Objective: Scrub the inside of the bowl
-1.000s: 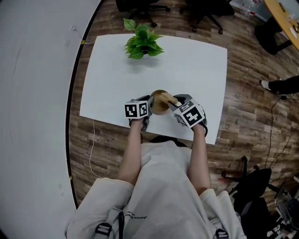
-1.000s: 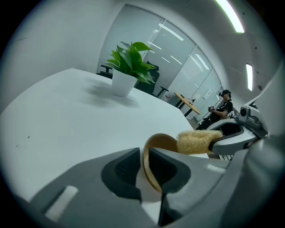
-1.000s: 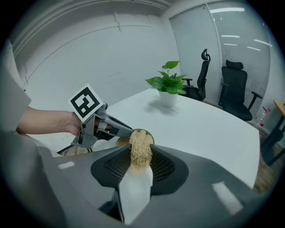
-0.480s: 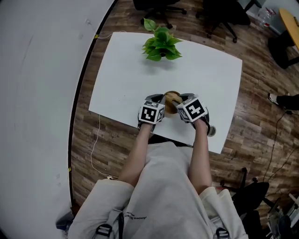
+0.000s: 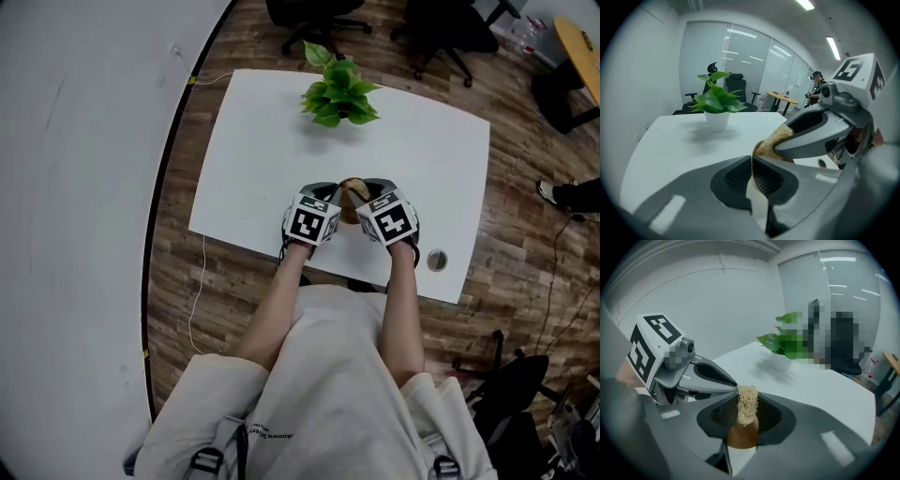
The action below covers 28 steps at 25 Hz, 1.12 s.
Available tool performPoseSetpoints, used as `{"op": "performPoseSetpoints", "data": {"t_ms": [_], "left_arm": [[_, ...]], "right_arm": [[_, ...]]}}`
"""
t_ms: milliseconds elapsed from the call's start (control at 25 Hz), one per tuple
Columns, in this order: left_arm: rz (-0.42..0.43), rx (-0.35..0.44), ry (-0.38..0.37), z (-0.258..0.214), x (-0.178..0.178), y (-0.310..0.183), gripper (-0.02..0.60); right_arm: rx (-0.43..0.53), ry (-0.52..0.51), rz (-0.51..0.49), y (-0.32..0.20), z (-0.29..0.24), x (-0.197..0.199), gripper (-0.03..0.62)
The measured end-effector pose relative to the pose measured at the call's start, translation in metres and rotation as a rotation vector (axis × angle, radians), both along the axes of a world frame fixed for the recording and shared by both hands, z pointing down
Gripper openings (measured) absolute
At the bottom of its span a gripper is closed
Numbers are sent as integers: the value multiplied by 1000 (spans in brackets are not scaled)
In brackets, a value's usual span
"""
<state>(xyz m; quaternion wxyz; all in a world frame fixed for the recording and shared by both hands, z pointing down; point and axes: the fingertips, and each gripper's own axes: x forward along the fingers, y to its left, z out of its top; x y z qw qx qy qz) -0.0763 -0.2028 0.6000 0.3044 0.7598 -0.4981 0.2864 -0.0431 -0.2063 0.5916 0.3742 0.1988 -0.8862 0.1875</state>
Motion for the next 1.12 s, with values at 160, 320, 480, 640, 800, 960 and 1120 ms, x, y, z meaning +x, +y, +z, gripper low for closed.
{"op": "performPoseSetpoints", "data": {"t_ms": [160,320,480,640,800,960,1120], "left_arm": [[46,15,32,-12,-7,2,16],[57,41,64,-22,-11,4,15],[80,47,73,-23,-12,7,14],[93,56,84,-27,-15,9,14],[113,68,83,-31,-22,10,14],[137,80,87,-33,-34,8,14],[153,92,93,-36,-47,6,12]], "right_arm": [[53,-2,82,1,-8,-1,123],[95,2,161,2,-18,2,123],[113,22,214,7,-19,7,123],[117,39,260,12,-23,11,123],[126,61,299,16,-25,10,123],[145,85,328,20,-26,3,123],[140,119,363,29,-26,-5,121]]}}
